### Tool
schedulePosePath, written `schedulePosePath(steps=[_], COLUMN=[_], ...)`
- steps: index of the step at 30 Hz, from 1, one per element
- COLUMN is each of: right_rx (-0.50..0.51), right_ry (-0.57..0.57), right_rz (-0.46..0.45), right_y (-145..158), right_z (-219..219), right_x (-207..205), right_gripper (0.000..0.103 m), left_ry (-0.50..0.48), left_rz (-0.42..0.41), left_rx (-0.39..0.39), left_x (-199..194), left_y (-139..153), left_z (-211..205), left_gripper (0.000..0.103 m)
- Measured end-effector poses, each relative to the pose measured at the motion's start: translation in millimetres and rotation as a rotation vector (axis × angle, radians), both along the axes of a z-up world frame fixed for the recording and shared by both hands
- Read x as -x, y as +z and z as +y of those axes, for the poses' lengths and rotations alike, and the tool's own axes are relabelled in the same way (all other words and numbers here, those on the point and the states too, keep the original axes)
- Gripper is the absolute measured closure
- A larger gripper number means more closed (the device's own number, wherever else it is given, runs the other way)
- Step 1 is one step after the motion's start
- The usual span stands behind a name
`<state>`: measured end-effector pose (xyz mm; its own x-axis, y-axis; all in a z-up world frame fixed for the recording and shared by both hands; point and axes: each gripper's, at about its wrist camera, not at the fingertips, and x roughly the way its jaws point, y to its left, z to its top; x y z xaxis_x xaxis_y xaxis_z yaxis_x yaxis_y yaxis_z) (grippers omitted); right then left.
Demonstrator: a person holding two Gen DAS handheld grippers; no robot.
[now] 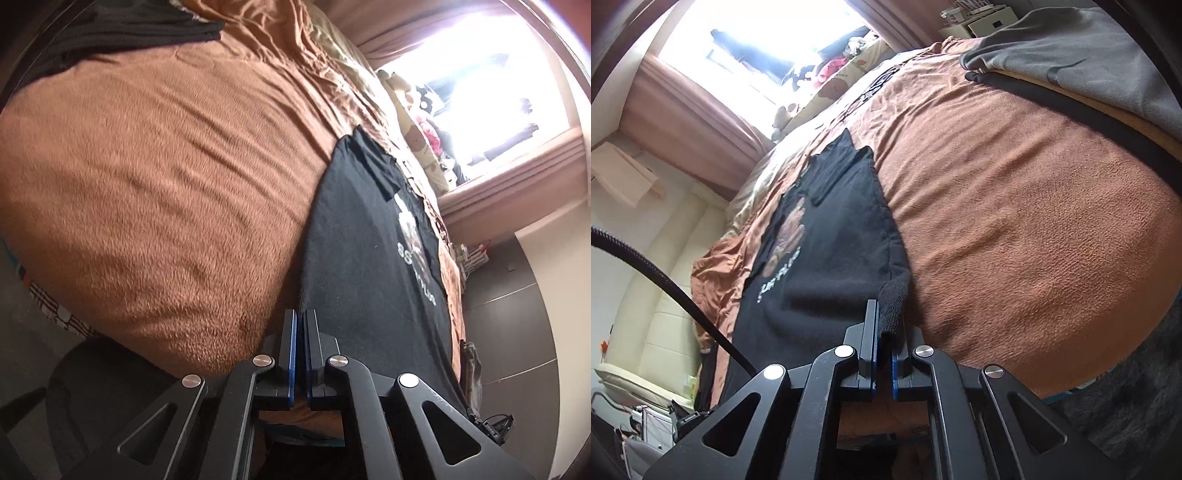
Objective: Fold small clothes
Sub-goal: 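Lift the hem with both tools and carry it over toward the collar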
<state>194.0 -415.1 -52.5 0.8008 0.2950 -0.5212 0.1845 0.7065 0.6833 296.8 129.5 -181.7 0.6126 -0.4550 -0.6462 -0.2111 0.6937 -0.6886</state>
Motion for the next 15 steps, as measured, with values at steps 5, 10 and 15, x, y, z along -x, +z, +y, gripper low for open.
schedulePosePath(steps=[5, 10, 15], right_rx=[-0.013, -0.02, -0.06], right_ry=[0.016, 0.041, 0.056], right_rz=[-0.066, -0.133, -0.217], right_y=[18, 32, 53], right_z=[7, 10, 10], right_x=[18, 40, 65], right_gripper=[0.102, 0.102, 0.102], left_ry=[0.002, -0.003, -0.002], left_rz=[-0.087, -0.163, -0.246], left_rx=[0.029, 0.07, 0.111], left_x=[3, 9, 20], left_y=[25, 57, 98], left_z=[9, 15, 29], left_gripper=[0.101, 0.101, 0.101])
